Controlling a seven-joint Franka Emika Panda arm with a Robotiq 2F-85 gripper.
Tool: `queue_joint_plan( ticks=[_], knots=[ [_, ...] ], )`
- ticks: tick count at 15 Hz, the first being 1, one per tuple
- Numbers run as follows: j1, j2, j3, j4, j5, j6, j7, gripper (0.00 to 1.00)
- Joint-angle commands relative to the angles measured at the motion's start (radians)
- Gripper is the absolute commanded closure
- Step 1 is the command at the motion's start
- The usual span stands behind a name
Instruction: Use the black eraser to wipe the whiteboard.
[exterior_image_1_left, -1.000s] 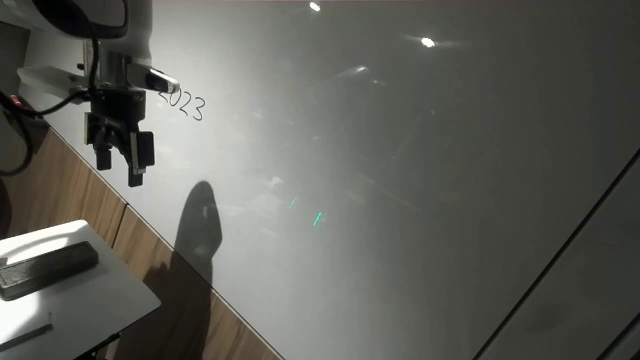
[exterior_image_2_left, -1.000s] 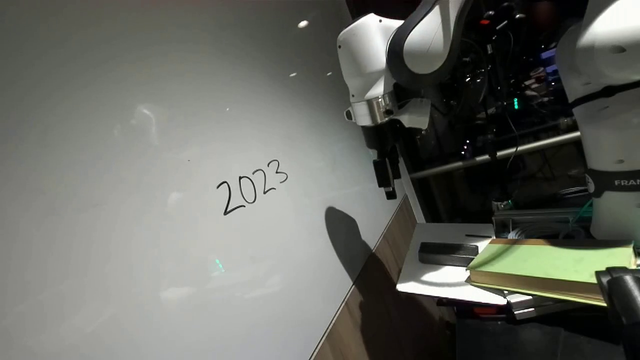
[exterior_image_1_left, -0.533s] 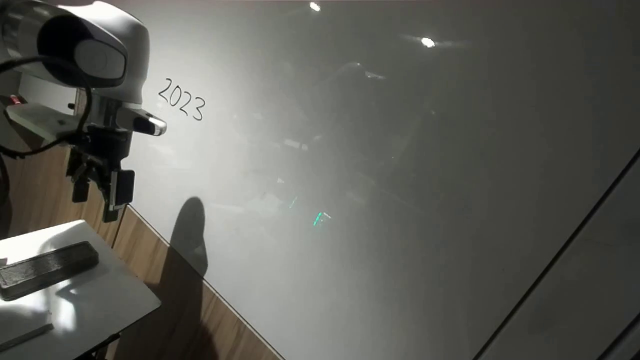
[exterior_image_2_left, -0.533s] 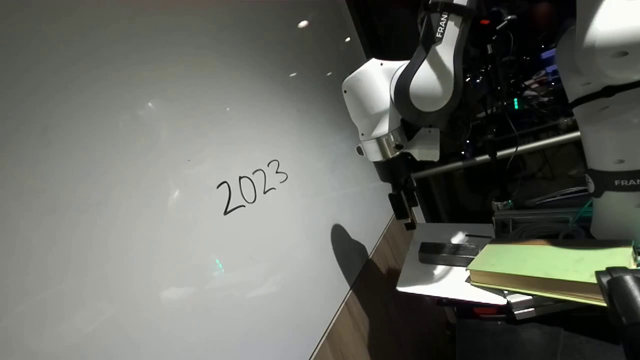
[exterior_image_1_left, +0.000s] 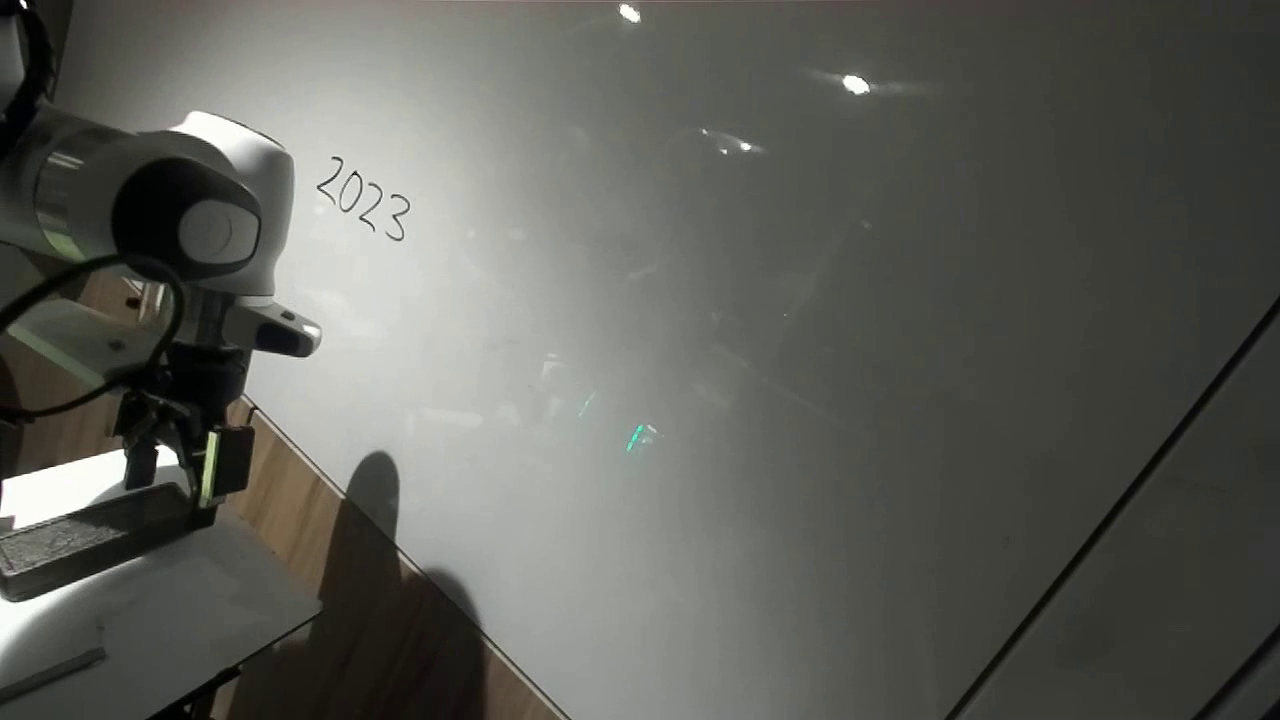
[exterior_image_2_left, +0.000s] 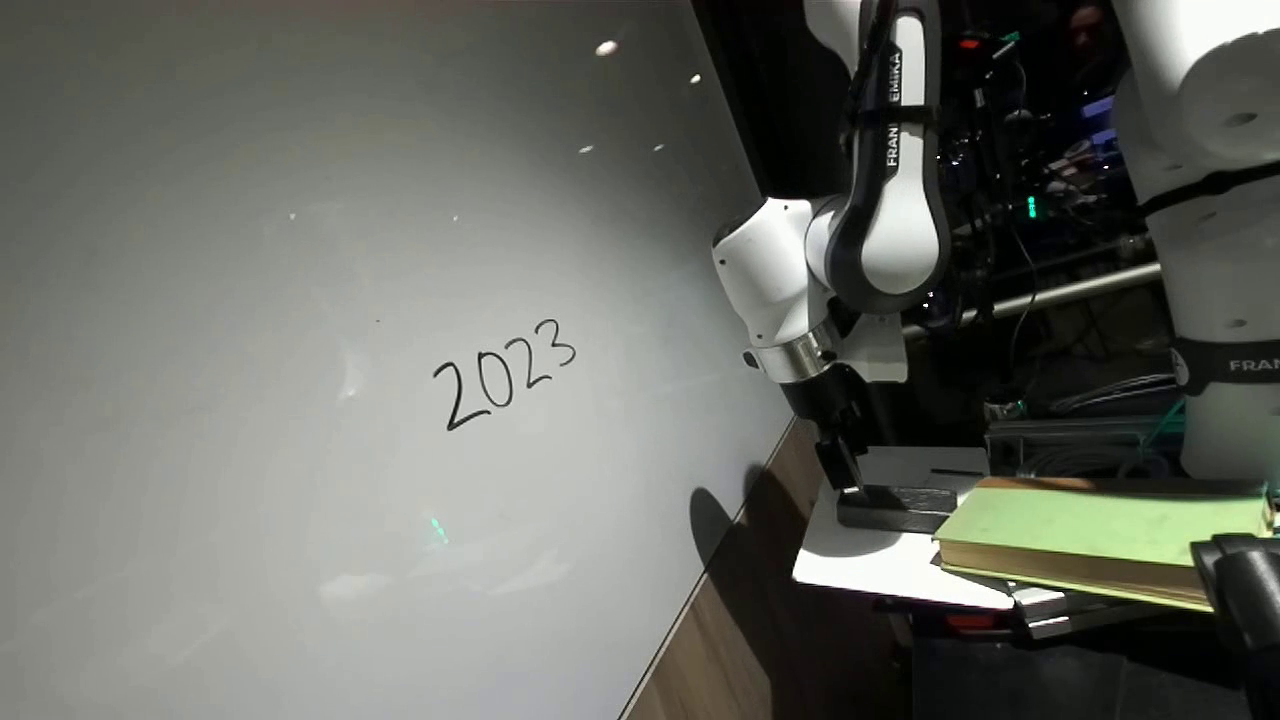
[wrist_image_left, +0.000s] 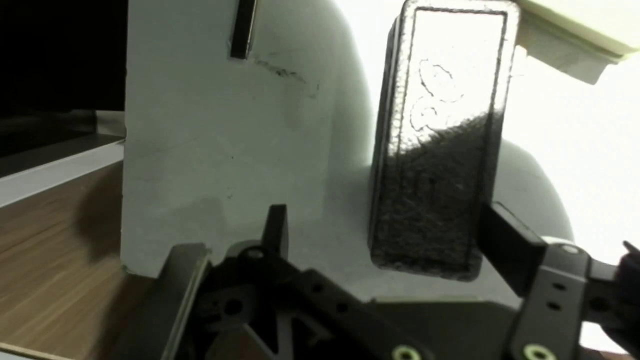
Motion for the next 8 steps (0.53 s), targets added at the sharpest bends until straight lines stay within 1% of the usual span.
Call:
queue_joint_plan(
  ticks=[1,3,4,8],
  knots=[
    [0.021,0.044,-0.06,0.001,-0.058,0.053,0.032,0.34],
    [0.039,0.052,-0.071,0.002,-0.056,0.067,0.036,0.51],
    [0.018,0.053,-0.038,0.002,-0.053,0.071,0.04,0.58],
    [0.033,0.031,-0.02,0.005,-0.05,0.058,0.05,0.88]
  ],
)
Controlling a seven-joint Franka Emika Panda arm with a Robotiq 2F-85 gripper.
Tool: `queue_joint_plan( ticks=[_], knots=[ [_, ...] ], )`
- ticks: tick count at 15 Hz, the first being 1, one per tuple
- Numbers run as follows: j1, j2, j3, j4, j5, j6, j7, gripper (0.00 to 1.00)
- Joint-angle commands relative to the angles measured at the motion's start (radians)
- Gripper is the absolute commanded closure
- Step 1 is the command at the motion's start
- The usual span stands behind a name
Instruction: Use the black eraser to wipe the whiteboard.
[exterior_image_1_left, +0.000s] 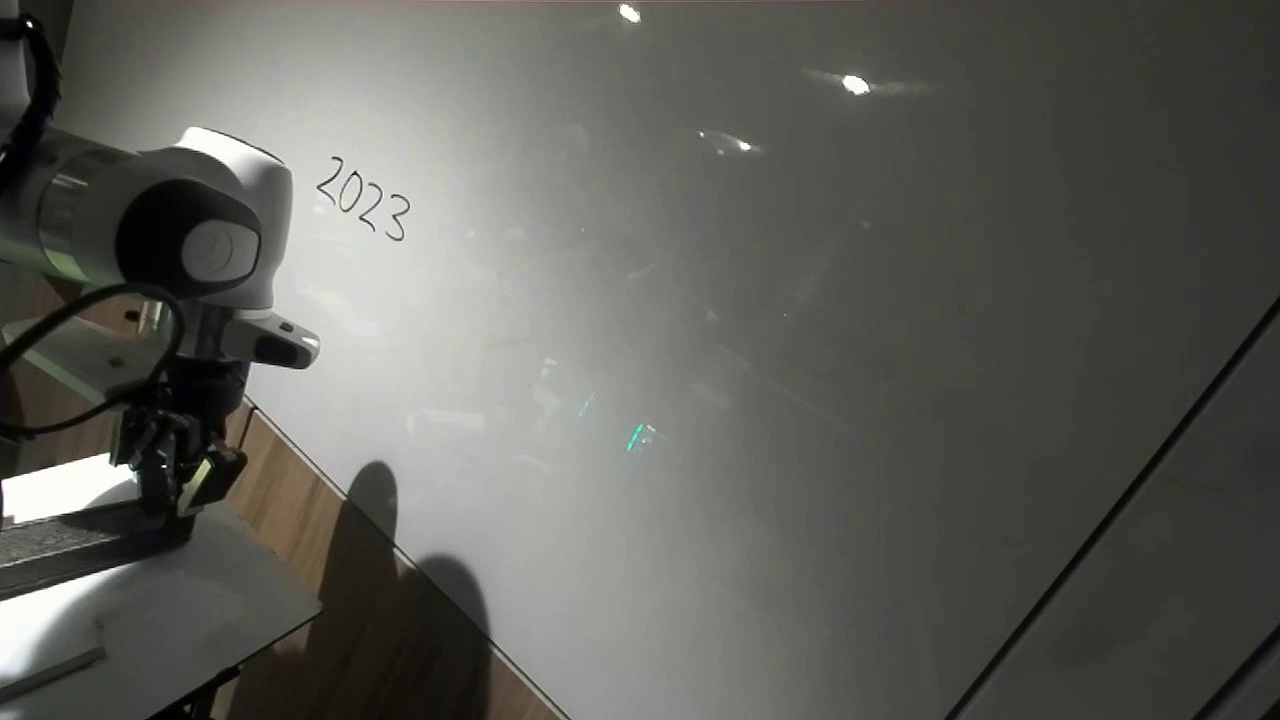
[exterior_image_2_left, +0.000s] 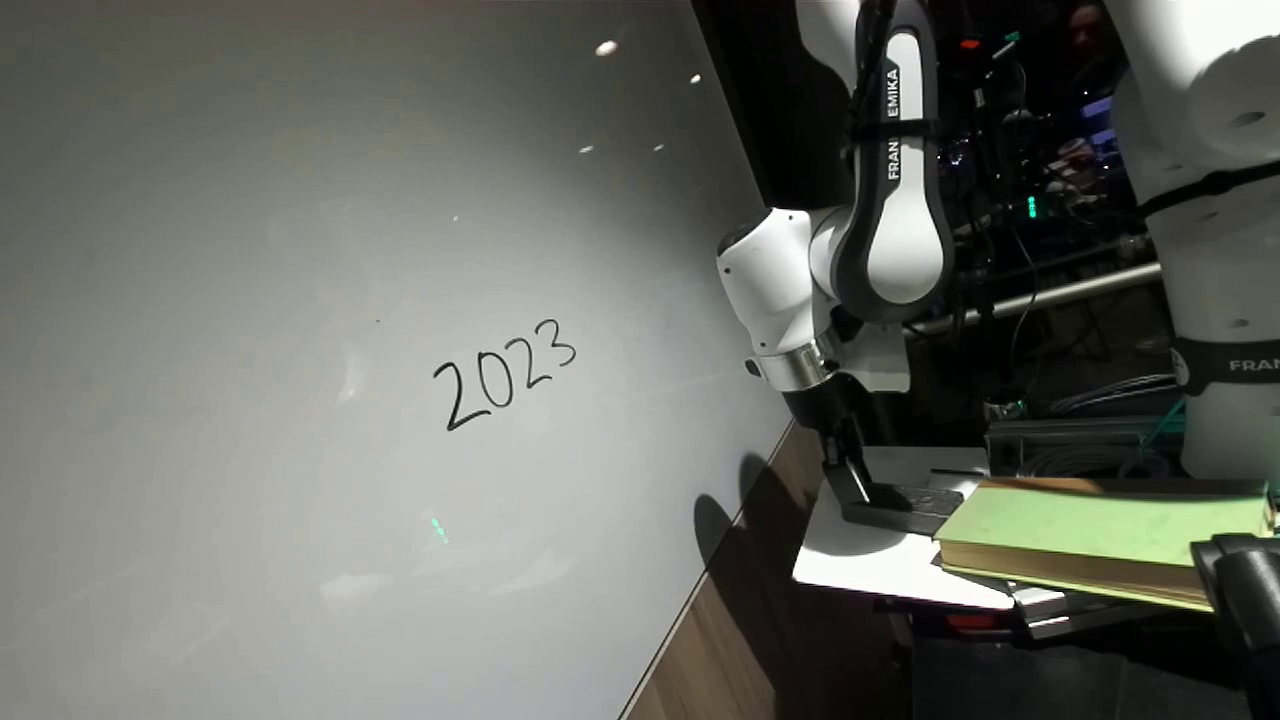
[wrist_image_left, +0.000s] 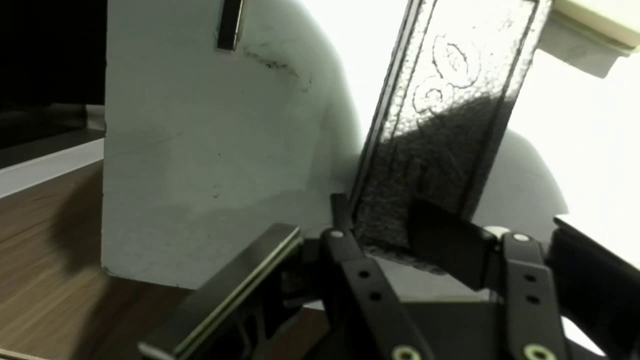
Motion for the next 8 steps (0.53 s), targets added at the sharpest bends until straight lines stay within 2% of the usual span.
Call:
queue_joint_plan(
  ticks=[1,2,3,4,6,7,8],
  knots=[
    [0.012,-0.011,0.013,0.003,-0.032,0.011,0.045,0.94],
    [0.013,-0.016,0.014,0.007,-0.041,0.006,0.052,0.99],
    [0.013,-0.023,0.015,0.009,-0.051,-0.001,0.06,0.59],
    [0.014,-0.029,0.016,0.01,-0.057,-0.004,0.063,0.64],
    [0.015,-0.045,0.017,0.012,-0.065,-0.007,0.067,0.57],
    [0.015,-0.05,0.016,0.013,-0.064,-0.008,0.064,0.89],
    [0.014,-0.056,0.014,0.015,-0.07,-0.005,0.066,0.89]
  ],
)
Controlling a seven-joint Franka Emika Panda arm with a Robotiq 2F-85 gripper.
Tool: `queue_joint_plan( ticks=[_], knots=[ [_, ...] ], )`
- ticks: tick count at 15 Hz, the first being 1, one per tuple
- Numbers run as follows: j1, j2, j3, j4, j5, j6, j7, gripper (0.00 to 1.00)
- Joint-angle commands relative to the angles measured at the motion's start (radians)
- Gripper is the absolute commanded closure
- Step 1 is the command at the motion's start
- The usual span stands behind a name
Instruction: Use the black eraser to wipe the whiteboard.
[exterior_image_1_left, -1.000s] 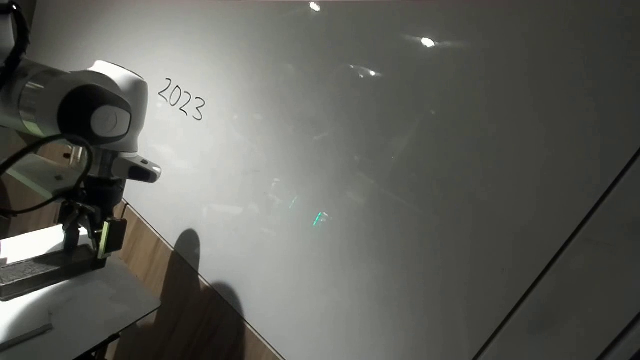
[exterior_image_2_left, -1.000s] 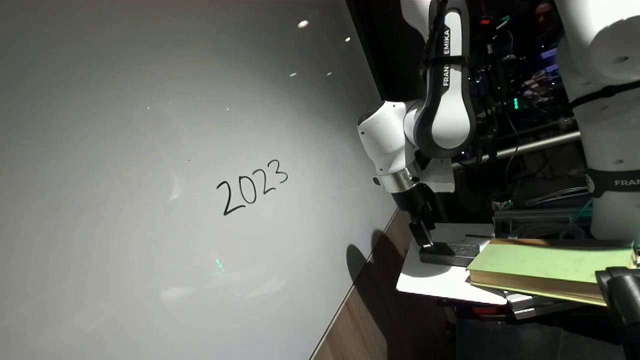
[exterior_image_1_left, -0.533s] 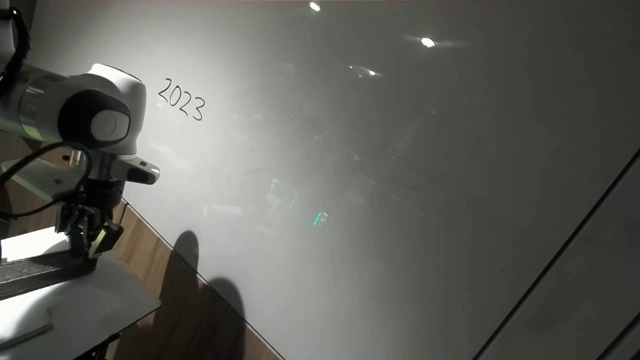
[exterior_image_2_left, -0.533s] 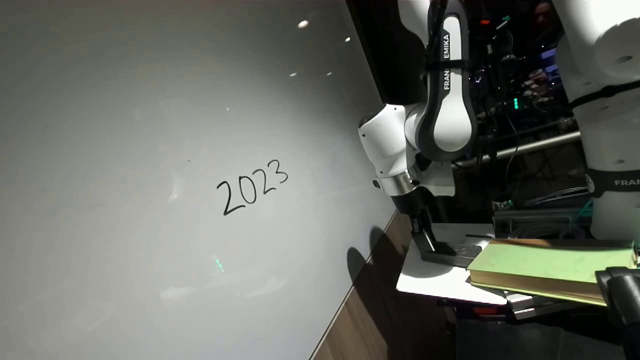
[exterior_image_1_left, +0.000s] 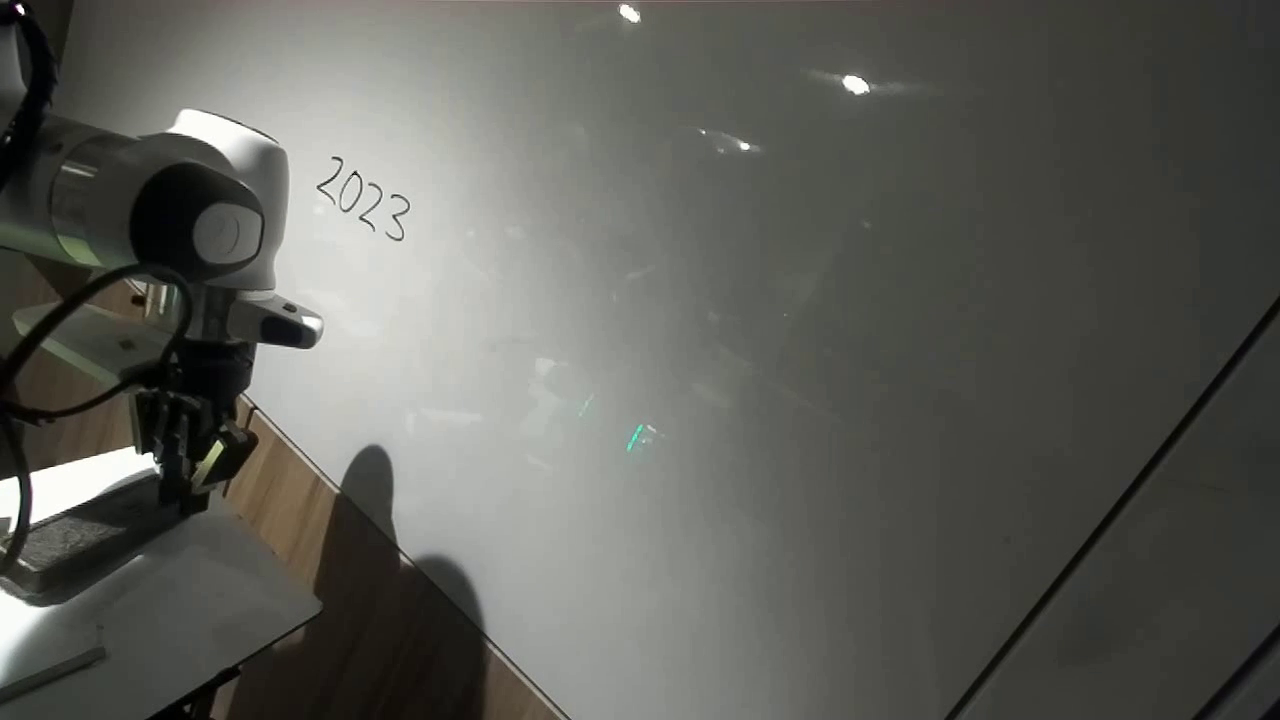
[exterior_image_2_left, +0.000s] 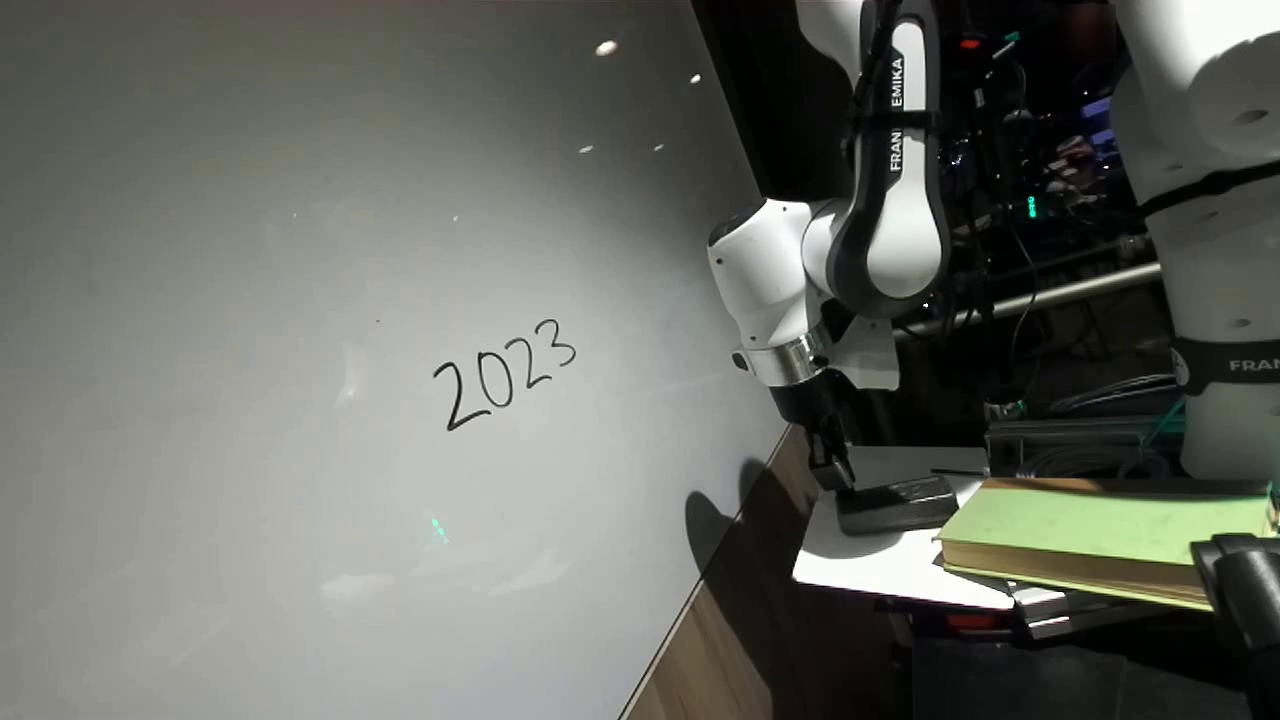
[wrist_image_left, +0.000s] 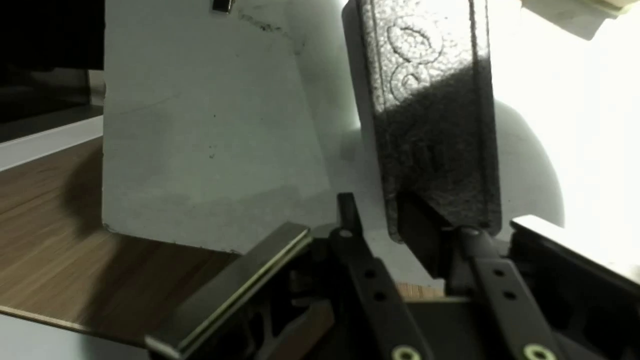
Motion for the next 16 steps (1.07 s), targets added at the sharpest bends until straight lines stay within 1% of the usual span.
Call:
queue_joint_plan(
  ticks=[1,2,3,4,5,7,8,9,10,11,14,16],
  knots=[
    [0.004,-0.039,0.002,0.001,-0.026,-0.007,0.024,0.92],
    [0.005,-0.046,0.003,0.003,-0.016,-0.012,0.017,0.99],
    [0.007,-0.051,0.003,0.005,-0.015,-0.017,0.016,0.92],
    [0.007,-0.057,0.003,0.007,-0.016,-0.021,0.014,1.0],
    [0.008,-0.06,0.002,0.008,-0.016,-0.021,0.012,0.99],
    [0.01,-0.062,0.0,0.009,0.001,-0.025,-0.001,1.0],
    [0.011,-0.068,0.0,0.009,0.007,-0.04,-0.01,0.74],
    [0.013,-0.071,-0.003,0.009,0.02,-0.054,-0.026,0.74],
    [0.024,-0.073,-0.016,0.009,0.03,-0.065,-0.044,0.7],
    [0.023,-0.065,-0.019,0.01,0.036,-0.068,-0.066,0.64],
    [0.034,-0.052,-0.025,0.009,0.094,-0.092,-0.147,0.41],
    [0.046,-0.05,-0.022,0.008,0.155,-0.116,-0.21,0.26]
  ],
)
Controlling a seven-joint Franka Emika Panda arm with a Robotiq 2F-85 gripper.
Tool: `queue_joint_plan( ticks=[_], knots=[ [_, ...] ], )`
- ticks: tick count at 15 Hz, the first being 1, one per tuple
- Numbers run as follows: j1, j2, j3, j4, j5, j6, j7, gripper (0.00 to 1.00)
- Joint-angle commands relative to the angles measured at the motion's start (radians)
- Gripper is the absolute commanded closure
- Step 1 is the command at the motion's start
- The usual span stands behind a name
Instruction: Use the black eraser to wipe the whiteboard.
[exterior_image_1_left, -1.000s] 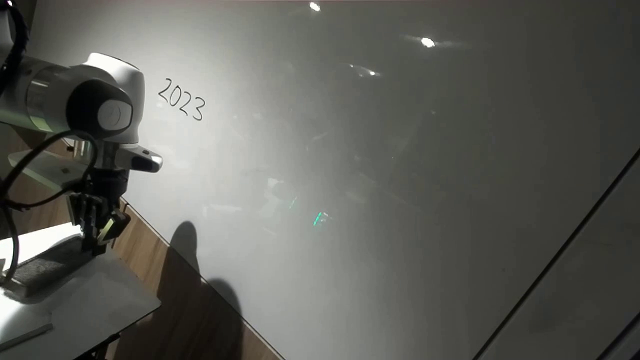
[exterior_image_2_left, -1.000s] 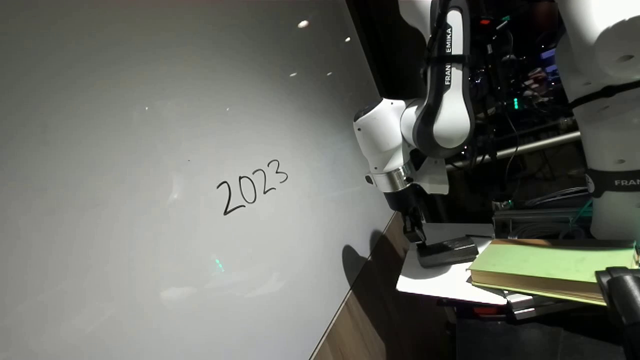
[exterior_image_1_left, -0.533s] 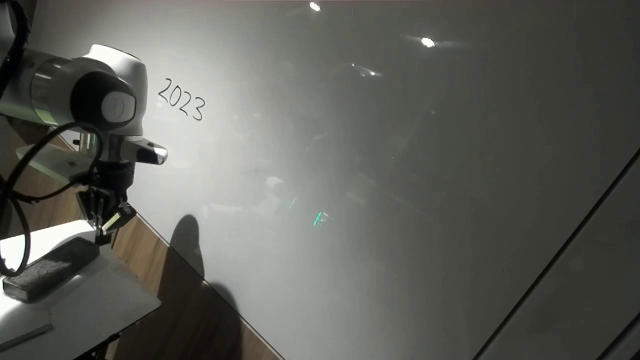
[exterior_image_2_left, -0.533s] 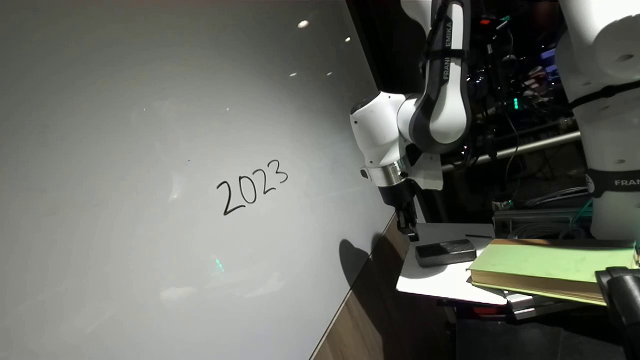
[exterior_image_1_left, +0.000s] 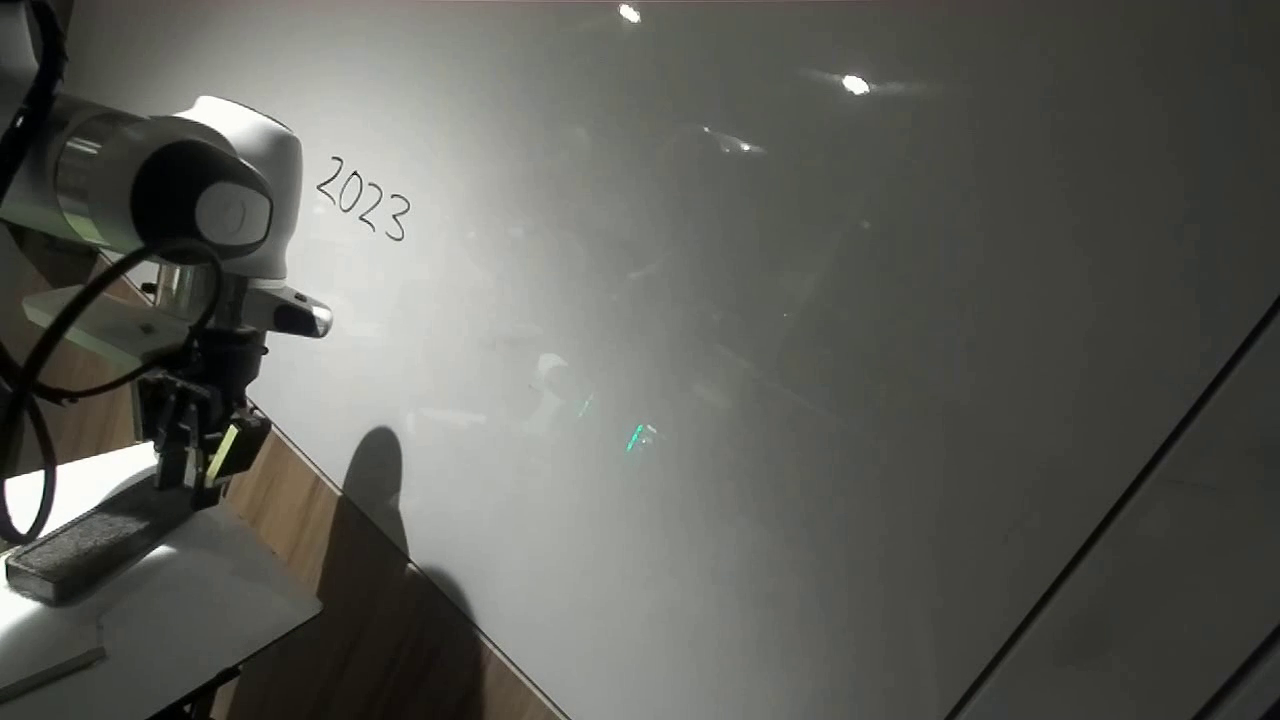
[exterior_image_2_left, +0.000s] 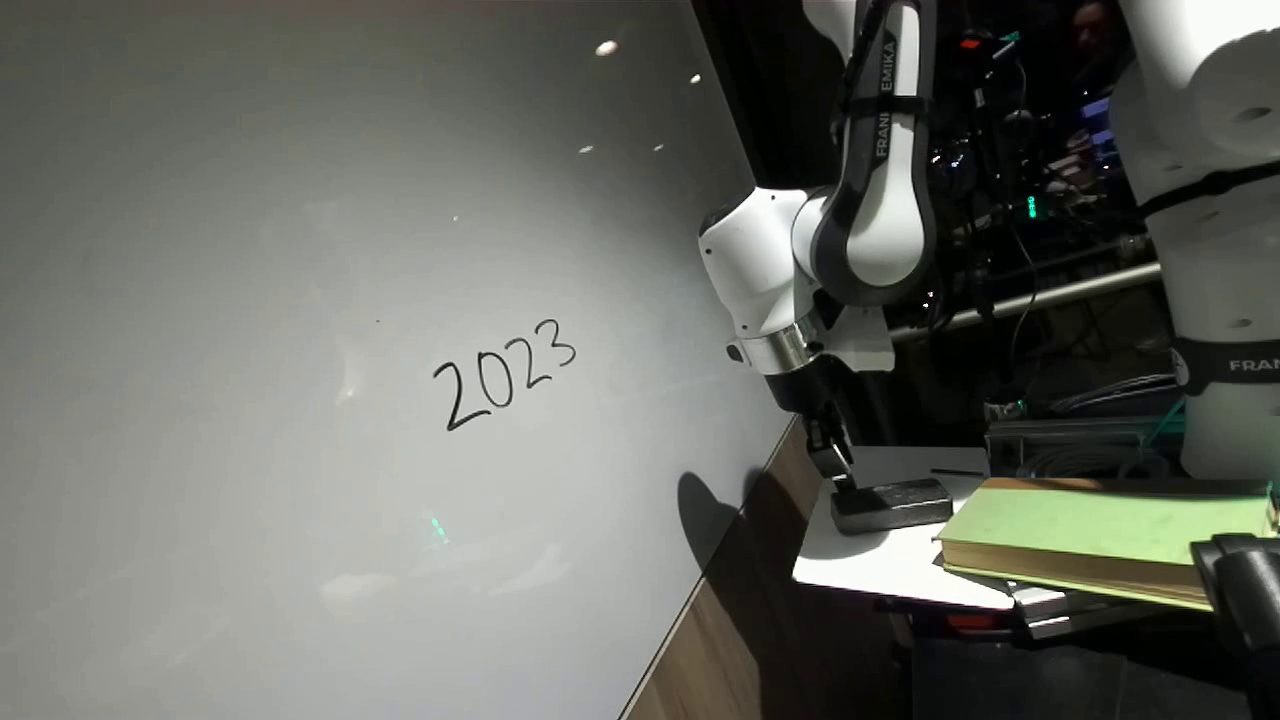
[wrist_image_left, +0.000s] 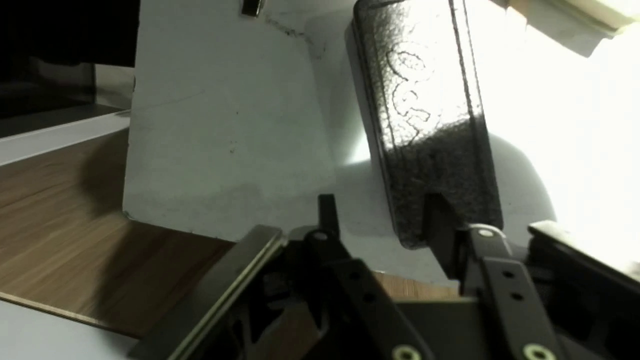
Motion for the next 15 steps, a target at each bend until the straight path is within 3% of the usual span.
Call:
queue_joint_plan(
  ticks=[1,4,14,15],
  knots=[
    [0.039,-0.005,-0.011,0.0,0.104,-0.051,-0.116,0.19],
    [0.054,0.005,-0.011,-0.001,0.148,-0.081,-0.176,0.01],
    [0.046,0.086,-0.048,-0.011,0.122,-0.064,-0.242,0.0],
    [0.048,0.091,-0.05,-0.013,0.124,-0.062,-0.244,0.25]
  ],
)
